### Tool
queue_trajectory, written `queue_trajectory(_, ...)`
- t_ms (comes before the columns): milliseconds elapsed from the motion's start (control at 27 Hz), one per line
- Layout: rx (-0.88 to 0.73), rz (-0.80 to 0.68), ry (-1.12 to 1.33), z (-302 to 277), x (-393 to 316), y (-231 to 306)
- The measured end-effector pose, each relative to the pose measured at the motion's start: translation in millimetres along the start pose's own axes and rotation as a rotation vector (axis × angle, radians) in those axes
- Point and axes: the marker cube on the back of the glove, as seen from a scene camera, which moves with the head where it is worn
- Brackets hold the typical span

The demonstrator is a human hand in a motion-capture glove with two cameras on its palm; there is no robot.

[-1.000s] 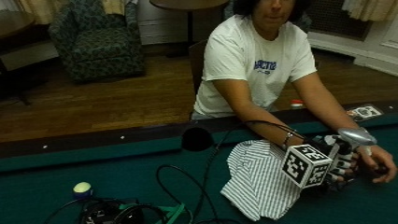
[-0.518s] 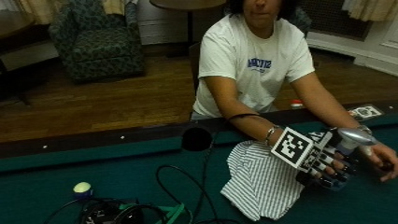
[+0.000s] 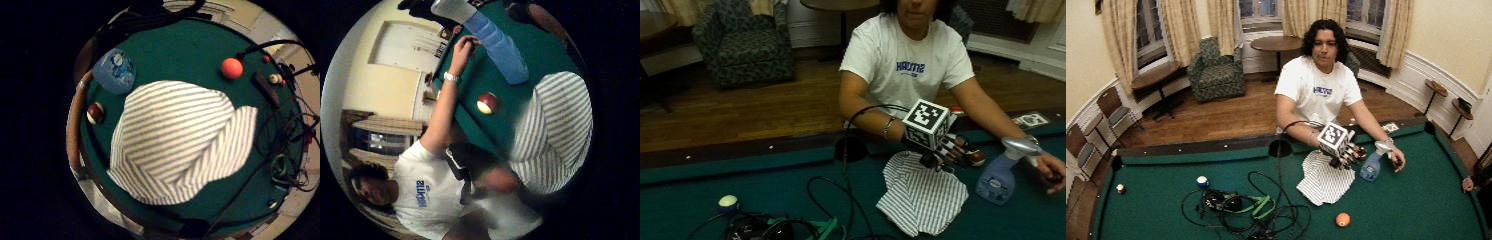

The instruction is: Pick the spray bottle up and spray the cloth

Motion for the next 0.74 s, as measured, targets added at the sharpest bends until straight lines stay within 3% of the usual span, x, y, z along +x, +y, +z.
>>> queue_trajectory(296, -0.107, -0.123, 0.121, -26.1, -13.8, 58.3)
queue_trajectory(741, -0.063, -0.124, 0.151, -51.7, -20.4, 83.3)
